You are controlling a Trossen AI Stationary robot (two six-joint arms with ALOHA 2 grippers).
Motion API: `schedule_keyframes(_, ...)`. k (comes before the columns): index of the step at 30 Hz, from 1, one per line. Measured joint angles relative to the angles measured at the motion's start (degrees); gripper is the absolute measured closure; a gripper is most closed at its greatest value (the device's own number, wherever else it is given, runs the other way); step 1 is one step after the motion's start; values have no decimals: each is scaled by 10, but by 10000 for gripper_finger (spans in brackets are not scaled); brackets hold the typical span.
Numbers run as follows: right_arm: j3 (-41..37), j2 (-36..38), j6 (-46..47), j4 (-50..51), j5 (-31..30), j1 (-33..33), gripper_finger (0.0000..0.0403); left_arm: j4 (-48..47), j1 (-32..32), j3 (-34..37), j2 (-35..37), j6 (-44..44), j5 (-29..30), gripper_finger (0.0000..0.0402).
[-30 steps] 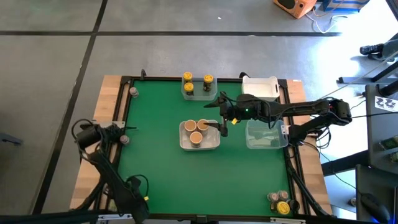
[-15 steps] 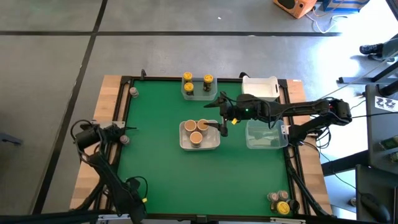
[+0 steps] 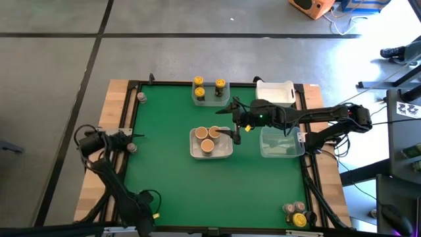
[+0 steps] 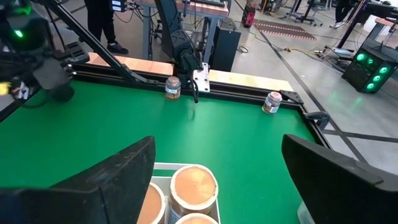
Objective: Sort spices by type
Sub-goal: Put the left black seasoning bottle into the top white bin
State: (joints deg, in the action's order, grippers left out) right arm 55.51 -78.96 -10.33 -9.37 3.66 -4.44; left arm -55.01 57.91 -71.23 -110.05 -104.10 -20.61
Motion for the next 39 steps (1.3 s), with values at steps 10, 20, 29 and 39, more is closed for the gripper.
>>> schedule_keyframes(10, 0, 0, 0, -7, 11, 0, 55, -25, -46, -27, 108, 161, 274, 279)
schedule_keyframes(20, 0, 0, 54, 22, 93, 0, 55, 68, -113, 11, 125, 416, 505, 280)
schedule_keyframes(29, 0, 0, 86, 76, 31, 61, 55, 511, -188, 182, 124, 712, 595, 280)
schedule_keyframes(39, -46, -9, 108, 33, -118, 135, 55, 841, -253, 280, 69, 917, 596, 279)
